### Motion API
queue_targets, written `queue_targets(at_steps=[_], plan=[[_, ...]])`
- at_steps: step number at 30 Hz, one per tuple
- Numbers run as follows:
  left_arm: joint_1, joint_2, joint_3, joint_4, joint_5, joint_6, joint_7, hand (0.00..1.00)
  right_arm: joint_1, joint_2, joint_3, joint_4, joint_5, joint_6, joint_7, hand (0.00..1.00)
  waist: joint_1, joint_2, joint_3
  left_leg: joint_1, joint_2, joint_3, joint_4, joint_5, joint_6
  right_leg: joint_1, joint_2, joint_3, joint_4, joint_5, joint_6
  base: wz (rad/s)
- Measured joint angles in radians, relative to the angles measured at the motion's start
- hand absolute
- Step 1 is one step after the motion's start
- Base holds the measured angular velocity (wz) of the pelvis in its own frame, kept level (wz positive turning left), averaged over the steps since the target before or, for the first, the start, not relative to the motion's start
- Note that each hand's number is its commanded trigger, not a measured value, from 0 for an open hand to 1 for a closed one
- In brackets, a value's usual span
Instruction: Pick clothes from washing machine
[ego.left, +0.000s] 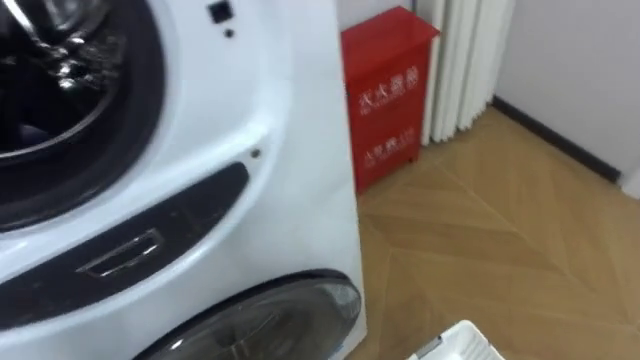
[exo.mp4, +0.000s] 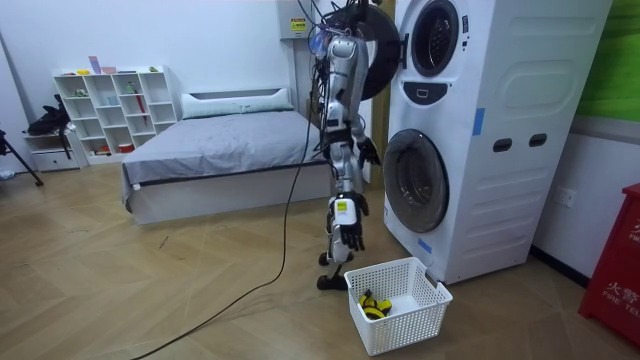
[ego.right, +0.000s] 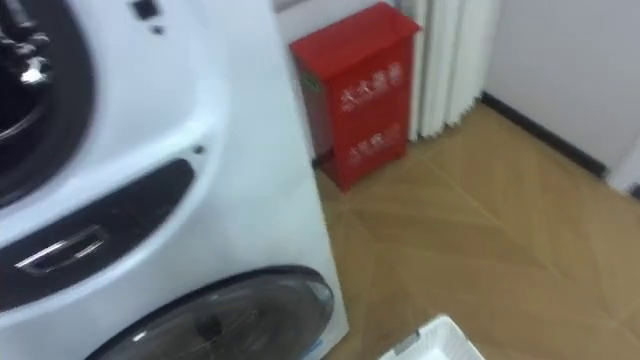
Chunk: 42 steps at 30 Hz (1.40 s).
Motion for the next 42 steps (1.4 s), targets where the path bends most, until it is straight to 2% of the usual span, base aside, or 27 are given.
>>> queue_targets(at_steps=[1,2,3,5,8,11,12,13,14,18,20,24,25,28,30,33,36,37,40,41,42], plan=[[0.01,-0.001,0.019,-0.004,0.017,0.006,0.001,0.0,0.002,0.008,0.0,0.0,0.014,0.006,0.001,0.0,0.003,-0.016,-0.0037,0.015,-0.003,-0.014,-0.002,0.0,0.0,0.032,-0.003,-0.02,-0.019,0.0,0.0,0.42],[0.018,-0.001,0.036,-0.008,0.026,0.007,0.006,0.0,0.003,0.016,0.0,0.003,0.033,0.014,0.0,0.0,0.009,-0.035,-0.002,0.031,-0.005,-0.027,-0.003,0.0,0.0,0.06,-0.006,-0.035,-0.035,0.0,-0.001,0.44],[0.023,-0.001,0.042,-0.011,0.028,0.007,0.012,0.0,0.009,0.021,0.0,0.003,0.042,0.017,0.0,0.0,0.011,-0.044,-0.0022,0.037,-0.005,-0.03,-0.003,0.0,0.0,0.074,-0.007,-0.044,-0.045,0.0,-0.001,0.37],[0.042,-0.003,0.083,-0.012,0.039,0.016,0.018,0.0,0.009,0.036,0.0,0.003,0.088,0.026,0.001,0.0,0.023,-0.074,-0.0066,0.059,-0.01,-0.049,-0.007,0.0,0.0,0.113,-0.009,-0.062,-0.072,0.0,-0.001,0.29],[0.067,-0.003,0.129,-0.012,0.054,0.035,0.022,0.0,0.011,0.04,0.0,0.003,0.157,0.054,0.002,0.0,0.046,-0.104,-0.0069,0.075,-0.017,-0.067,-0.011,0.0,0.0,0.147,-0.012,-0.079,-0.09,0.0,-0.001,0.2],[0.091,-0.002,0.19,-0.011,0.054,0.058,0.039,0.0,0.012,0.042,-0.003,0.01,0.256,0.077,0.003,0.0,0.066,-0.126,-0.0083,0.084,-0.019,-0.085,-0.015,-0.002,-0.003,0.162,-0.013,-0.089,-0.094,0.0,0.0,0.11],[0.093,-0.002,0.204,-0.011,0.054,0.062,0.04,0.0,0.012,0.043,-0.008,0.014,0.27,0.079,0.004,0.0,0.068,-0.129,-0.0046,0.09,-0.019,-0.09,-0.015,-0.003,-0.003,0.17,-0.013,-0.092,-0.094,0.0,0.0,0.12],[0.1,-0.003,0.237,-0.011,0.058,0.067,0.039,0.0,0.015,0.047,-0.023,0.021,0.28,0.086,0.007,0.0,0.07,-0.131,-0.0006,0.1,-0.02,-0.096,-0.017,-0.003,-0.004,0.182,-0.013,-0.102,-0.094,0.0,0.0,0.22],[0.104,-0.003,0.268,-0.007,0.079,0.07,0.039,0.0,0.019,0.049,-0.034,0.035,0.28,0.087,0.018,0.0,0.072,-0.133,0.0001,0.11,-0.02,-0.104,-0.018,-0.004,-0.005,0.194,-0.013,-0.107,-0.093,0.0,0.0,0.23],[0.111,-0.003,0.339,0.008,0.141,0.08,0.036,0.0,0.03,0.052,-0.072,0.081,0.274,0.102,0.047,0.0,0.073,-0.133,0.0003,0.123,-0.021,-0.115,-0.021,-0.007,-0.006,0.214,-0.014,-0.13,-0.094,-0.004,0.006,0.18],[0.115,-0.005,0.359,0.011,0.159,0.1,0.029,0.0,0.036,0.055,-0.072,0.12,0.266,0.113,0.065,0.0,0.082,-0.134,0.0001,0.124,-0.021,-0.122,-0.021,-0.009,-0.006,0.22,-0.013,-0.136,-0.104,-0.007,0.004,0.07],[0.118,-0.007,0.363,0.012,0.184,0.137,0.007,0.0,0.077,0.068,-0.025,0.12,0.214,0.14,0.089,0.0,0.115,-0.139,0.0017,0.135,-0.019,-0.128,-0.013,-0.018,-0.006,0.232,-0.01,-0.127,-0.105,-0.008,0.0,0.0],[0.119,-0.009,0.363,0.013,0.184,0.15,0.0,0.0,0.076,0.07,-0.011,0.12,0.182,0.148,0.101,0.0,0.12,-0.134,-0.0009,0.134,-0.019,-0.13,-0.005,-0.02,-0.005,0.233,-0.01,-0.127,-0.104,-0.008,0.0,0.04],[0.117,-0.01,0.349,0.014,0.181,0.172,-0.021,0.0,0.058,0.077,0.059,0.114,0.109,0.15,0.121,0.0,0.132,-0.131,-0.0014,0.132,-0.013,-0.134,0.012,-0.026,-0.005,0.239,-0.009,-0.129,-0.101,-0.009,0.0,0.03],[0.11,-0.013,0.336,0.03,0.179,0.174,-0.034,0.0,0.049,0.086,0.101,0.113,0.105,0.15,0.131,0.0,0.148,-0.13,0.0,0.131,-0.005,-0.132,0.042,-0.045,-0.006,0.253,-0.004,-0.128,-0.102,-0.009,0.0,-0.02],[0.114,-0.029,0.334,0.028,0.182,0.172,-0.05,0.0,0.039,0.102,0.156,0.102,0.051,0.146,0.15,0.0,0.176,-0.122,-0.0008,0.116,0.01,-0.133,0.111,-0.08,-0.012,0.264,0.007,-0.126,-0.087,-0.019,-0.007,-0.01],[0.109,-0.028,0.318,0.028,0.182,0.17,-0.065,0.0,0.025,0.101,0.192,0.095,-0.009,0.127,0.155,0.0,0.185,-0.114,0.0081,0.066,0.042,-0.136,0.236,-0.13,-0.026,0.247,0.028,-0.126,-0.036,-0.043,-0.02,-0.03],[0.106,-0.028,0.319,0.028,0.182,0.17,-0.076,0.0,0.023,0.101,0.192,0.077,-0.037,0.126,0.155,0.0,0.187,-0.11,0.0113,0.037,0.054,-0.14,0.293,-0.141,-0.034,0.238,0.045,-0.128,-0.02,-0.049,-0.027,-0.06],[0.088,-0.028,0.319,0.014,0.185,0.171,-0.095,0.0,0.034,0.098,0.183,0.044,-0.106,0.112,0.163,0.0,0.196,-0.102,0.0104,-0.027,0.068,-0.166,0.372,-0.142,-0.042,0.199,0.057,-0.134,-0.006,-0.051,-0.049,-0.01],[0.084,-0.028,0.319,0.001,0.192,0.171,-0.1,0.0,0.032,0.097,0.166,0.035,-0.138,0.106,0.161,0.0,0.198,-0.102,0.0118,-0.059,0.088,-0.159,0.446,-0.146,-0.046,0.177,0.057,-0.149,0.018,-0.056,-0.062,-0.16],[0.084,-0.029,0.318,-0.001,0.192,0.17,-0.101,0.0,0.032,0.094,0.167,0.029,-0.15,0.102,0.159,0.0,0.202,-0.095,0.0163,-0.069,0.105,-0.154,0.519,-0.148,-0.048,0.174,0.06,-0.156,0.028,-0.059,-0.066,-0.44]])
